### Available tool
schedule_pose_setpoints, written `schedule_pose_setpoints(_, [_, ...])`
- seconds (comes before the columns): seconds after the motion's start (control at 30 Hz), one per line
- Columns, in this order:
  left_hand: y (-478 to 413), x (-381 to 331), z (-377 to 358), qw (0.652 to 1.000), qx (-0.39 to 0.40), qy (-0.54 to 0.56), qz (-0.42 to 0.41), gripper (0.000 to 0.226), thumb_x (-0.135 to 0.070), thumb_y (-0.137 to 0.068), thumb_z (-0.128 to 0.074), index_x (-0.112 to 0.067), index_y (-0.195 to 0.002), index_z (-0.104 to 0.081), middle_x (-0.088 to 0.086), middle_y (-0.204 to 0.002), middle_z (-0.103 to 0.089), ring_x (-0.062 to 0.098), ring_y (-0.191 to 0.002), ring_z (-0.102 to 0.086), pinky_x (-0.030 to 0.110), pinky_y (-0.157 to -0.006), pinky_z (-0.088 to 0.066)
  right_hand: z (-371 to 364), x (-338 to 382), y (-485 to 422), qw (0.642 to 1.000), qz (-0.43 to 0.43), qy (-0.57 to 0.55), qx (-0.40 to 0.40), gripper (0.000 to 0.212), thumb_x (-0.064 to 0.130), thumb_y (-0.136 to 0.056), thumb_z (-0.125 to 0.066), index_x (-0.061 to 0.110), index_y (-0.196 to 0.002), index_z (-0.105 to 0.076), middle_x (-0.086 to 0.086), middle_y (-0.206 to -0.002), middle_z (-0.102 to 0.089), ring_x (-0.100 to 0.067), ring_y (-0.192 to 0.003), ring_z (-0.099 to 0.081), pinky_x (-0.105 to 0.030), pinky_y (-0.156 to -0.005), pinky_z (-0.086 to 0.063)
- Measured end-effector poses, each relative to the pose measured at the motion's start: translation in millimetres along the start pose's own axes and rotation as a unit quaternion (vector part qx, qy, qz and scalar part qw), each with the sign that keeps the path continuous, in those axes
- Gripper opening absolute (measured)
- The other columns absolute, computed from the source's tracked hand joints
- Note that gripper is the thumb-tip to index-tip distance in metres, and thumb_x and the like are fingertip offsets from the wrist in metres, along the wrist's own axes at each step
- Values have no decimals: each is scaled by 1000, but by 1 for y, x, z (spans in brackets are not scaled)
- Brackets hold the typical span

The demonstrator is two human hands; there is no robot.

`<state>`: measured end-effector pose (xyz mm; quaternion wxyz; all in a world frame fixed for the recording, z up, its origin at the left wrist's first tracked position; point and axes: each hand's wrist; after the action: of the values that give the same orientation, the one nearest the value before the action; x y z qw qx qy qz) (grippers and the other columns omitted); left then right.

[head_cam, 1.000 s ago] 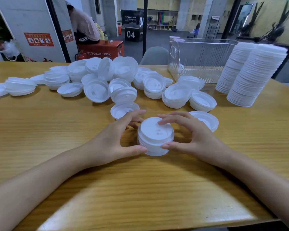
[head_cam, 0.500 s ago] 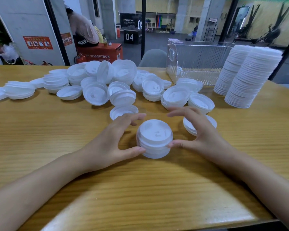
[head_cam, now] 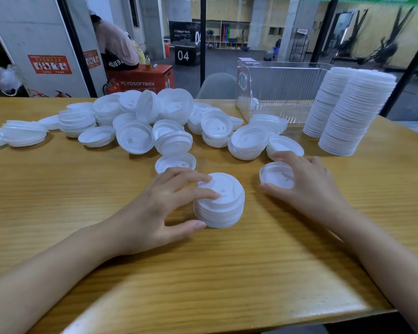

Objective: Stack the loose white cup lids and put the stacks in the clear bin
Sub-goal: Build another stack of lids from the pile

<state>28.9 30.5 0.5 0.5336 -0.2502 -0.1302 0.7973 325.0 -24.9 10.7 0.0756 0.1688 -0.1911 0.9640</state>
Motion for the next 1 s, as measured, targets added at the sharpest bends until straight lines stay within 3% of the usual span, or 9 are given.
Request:
schedule_pose_setpoints(0.2, [0, -1, 1, 1000, 2, 8, 6, 41, -47, -93, -57, -38, -132, -52, -11, -144, -46, 12, -135, -40, 38, -111, -32, 1, 6, 0, 978, 76, -194, -5, 73, 41, -75, -81, 43, -137, -43, 11, -126, -48, -15, -119, -46, -34, -102, -38])
schedule_pose_setpoints(0.3, [0, -1, 1, 1000, 3, 14, 7, 42, -47, -93, -57, -38, -133, -52, -10, -144, -46, 13, -135, -41, 38, -110, -32, 4, 12, 3, 953, 90, -287, 20, 66, 21, -76, -83, 49, -124, -47, 7, -129, -44, 2, -115, -49, -29, -101, -46])
schedule_pose_setpoints(0.4, [1, -1, 1, 1000, 4, 18, 8, 42, -47, -93, -57, -35, -133, -53, -10, -144, -46, 13, -135, -41, 37, -110, -32, 2, 15, 3, 934, 68, -349, 38, 57, 23, -69, -83, 40, -108, -44, 6, -122, -48, -4, -113, -55, -21, -92, -51])
schedule_pose_setpoints(0.5, [1, -1, 1, 1000, 5, 20, 7, 42, -46, -93, -57, -33, -133, -55, -10, -143, -46, 13, -135, -41, 34, -111, -32, -2, 11, 1, 944, 44, -323, 44, 60, 14, -71, -86, 32, -103, -38, 11, -108, -49, -7, -102, -56, -18, -88, -48])
schedule_pose_setpoints(0.6, [1, -1, 1, 1000, 4, 24, 8, 43, -46, -93, -58, -32, -133, -56, -9, -143, -46, 13, -134, -42, 35, -110, -33, -4, 5, 1, 967, 53, -230, 97, 72, 23, -71, -86, 38, -124, -39, 11, -112, -50, -3, -110, -52, -18, -94, -41])
schedule_pose_setpoints(0.7, [1, -1, 1, 1000, 10, 25, 12, 43, -47, -93, -56, -33, -133, -55, -10, -143, -45, 12, -134, -42, 35, -111, -33, -5, 4, 1, 974, 85, -173, 116, 57, 31, -75, -83, 40, -124, -56, 9, -121, -55, -6, -117, -49, -12, -96, -34])
schedule_pose_setpoints(0.8, [2, -1, 1, 999, 16, 23, 17, 42, -49, -94, -54, -37, -133, -53, -12, -144, -44, 11, -135, -40, 33, -111, -31, -2, 5, 1, 971, 88, -204, 89, 40, 26, -76, -82, 36, -112, -67, 13, -122, -59, 5, -115, -50, -2, -89, -32])
schedule_pose_setpoints(0.93, [2, -1, 1, 999, 23, 22, 19, 42, -48, -93, -54, -36, -134, -54, -13, -144, -43, 10, -135, -39, 29, -112, -29, 0, 5, 1, 962, 41, -250, 98, 34, 34, -76, -83, 37, -108, -71, 19, -117, -65, 8, -106, -56, -15, -92, -42])
schedule_pose_setpoints(1.0, [2, -1, 1, 999, 23, 24, 21, 42, -48, -93, -55, -37, -133, -54, -14, -145, -43, 9, -135, -39, 27, -113, -29, 1, 5, 1, 953, 8, -280, 112, 32, 40, -76, -82, 40, -107, -73, 18, -110, -67, 7, -89, -58, -17, -80, -43])
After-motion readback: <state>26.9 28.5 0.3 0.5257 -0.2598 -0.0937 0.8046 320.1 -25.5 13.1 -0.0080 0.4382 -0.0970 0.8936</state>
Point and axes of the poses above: each hand's wrist, its own y-axis away from the middle knuckle, its own z-axis out of the back of the hand, x = y × z
